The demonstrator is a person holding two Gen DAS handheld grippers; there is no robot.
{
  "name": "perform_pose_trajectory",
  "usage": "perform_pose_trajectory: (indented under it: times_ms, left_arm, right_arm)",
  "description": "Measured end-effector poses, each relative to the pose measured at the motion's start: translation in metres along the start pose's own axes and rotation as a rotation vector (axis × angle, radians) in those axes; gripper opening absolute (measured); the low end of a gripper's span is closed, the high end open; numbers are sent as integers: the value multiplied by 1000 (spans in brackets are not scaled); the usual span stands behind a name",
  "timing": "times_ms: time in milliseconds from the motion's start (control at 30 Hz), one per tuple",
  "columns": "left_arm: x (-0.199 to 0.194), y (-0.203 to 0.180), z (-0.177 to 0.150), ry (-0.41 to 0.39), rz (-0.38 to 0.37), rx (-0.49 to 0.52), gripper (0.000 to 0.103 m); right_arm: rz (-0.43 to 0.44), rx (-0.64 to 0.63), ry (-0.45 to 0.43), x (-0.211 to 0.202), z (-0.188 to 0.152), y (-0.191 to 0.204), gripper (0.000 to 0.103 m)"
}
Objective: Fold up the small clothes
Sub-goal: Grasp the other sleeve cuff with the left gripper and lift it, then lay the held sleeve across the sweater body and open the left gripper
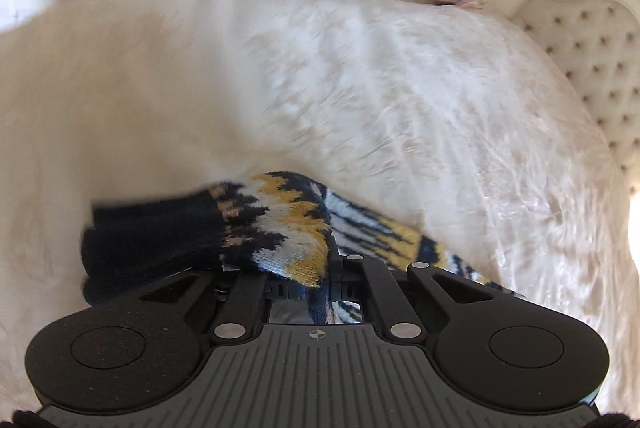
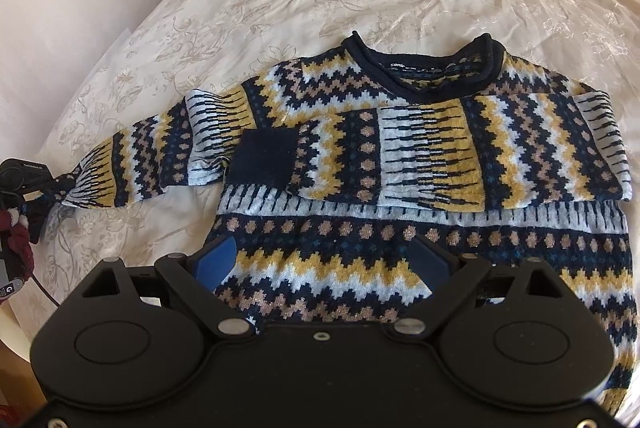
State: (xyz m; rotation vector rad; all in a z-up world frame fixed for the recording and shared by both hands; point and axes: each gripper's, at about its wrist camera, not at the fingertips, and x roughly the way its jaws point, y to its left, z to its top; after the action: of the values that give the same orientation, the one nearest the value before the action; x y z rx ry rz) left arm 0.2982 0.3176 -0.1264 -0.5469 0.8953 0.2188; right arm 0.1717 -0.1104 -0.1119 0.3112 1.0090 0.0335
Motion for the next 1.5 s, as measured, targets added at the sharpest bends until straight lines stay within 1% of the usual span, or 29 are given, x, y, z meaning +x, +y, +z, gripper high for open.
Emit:
perform_pose_trajectory:
  times_ms: [67,167,367,533,700,867,1067,1200,1300,1400,1500]
  left_arm:
    - [-13,-20,0,-30,-10,63,6]
    - [-36,-54,0,-77,-47,148,6]
    - [-79,-129,-10,-134,-155,291,6]
    - [-96,-193,-33,-138,-225,389,6]
    - [-101,-250,-69,-121,-292,471,6]
    - [-88,-301,-112,-81,-340,558,6]
    - [-60,-345,-171,19,-360,654,7]
    - [-43,-367,-213,87,-336,750,7]
    - [-27,-377,-236,135,-305,812,7]
    - [-16,-383,-254,182,-284,851,8]
    - [-14,-389,-267,216,-274,879,8]
  right_arm:
    - [7,5,-3,-1,0,-6,94]
    - [18,10,-3,-3,-1,-16,94]
    - [50,19,-3,-9,-3,-42,94]
    - [70,44,-14,-19,-4,-74,94]
    - [77,80,-30,-27,-3,-110,94]
    - [79,97,-30,-29,-1,-141,94]
    - [86,102,-32,-33,0,-166,94]
    - [92,114,-40,-39,-3,-179,94]
    - [95,120,-41,-41,-6,-186,94]
    - [96,128,-40,-42,-9,-192,94]
    - [99,138,-37,-43,-12,-197,94]
